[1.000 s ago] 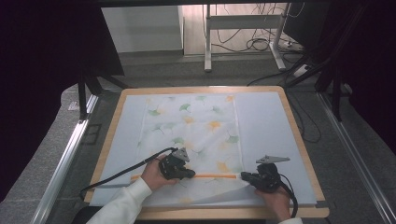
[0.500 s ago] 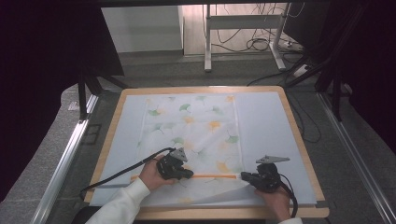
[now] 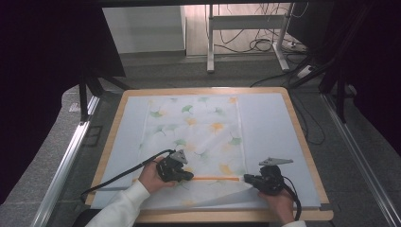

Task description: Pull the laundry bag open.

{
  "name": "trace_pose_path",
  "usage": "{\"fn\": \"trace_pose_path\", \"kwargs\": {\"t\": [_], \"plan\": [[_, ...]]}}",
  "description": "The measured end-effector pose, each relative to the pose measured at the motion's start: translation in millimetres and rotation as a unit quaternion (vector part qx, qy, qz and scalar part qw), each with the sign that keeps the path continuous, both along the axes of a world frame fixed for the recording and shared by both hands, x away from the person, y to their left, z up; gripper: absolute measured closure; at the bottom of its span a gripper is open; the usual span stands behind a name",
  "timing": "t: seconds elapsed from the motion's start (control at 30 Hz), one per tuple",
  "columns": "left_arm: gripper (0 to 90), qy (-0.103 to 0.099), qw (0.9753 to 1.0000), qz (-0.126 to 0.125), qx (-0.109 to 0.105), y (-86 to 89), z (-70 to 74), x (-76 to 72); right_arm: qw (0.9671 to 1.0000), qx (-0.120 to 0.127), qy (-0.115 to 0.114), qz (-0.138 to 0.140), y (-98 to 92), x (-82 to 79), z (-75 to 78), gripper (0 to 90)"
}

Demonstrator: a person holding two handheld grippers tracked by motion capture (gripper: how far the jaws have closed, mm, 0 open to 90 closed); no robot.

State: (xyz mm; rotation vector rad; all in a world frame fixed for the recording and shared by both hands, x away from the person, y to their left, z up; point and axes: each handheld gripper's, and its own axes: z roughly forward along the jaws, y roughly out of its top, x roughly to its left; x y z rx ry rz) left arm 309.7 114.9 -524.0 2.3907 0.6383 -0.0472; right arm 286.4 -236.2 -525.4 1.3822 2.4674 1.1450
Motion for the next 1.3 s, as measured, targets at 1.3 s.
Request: {"fn": "trace_pose_path", "kwargs": {"t": [1.3], "plan": [[90.0,0.0,0.9992,0.04,0.007,49.3,-1.4,-9.5,1.0,0.0,-0.002,0.001,-0.1,-0.2,-0.3,89.6]]}}
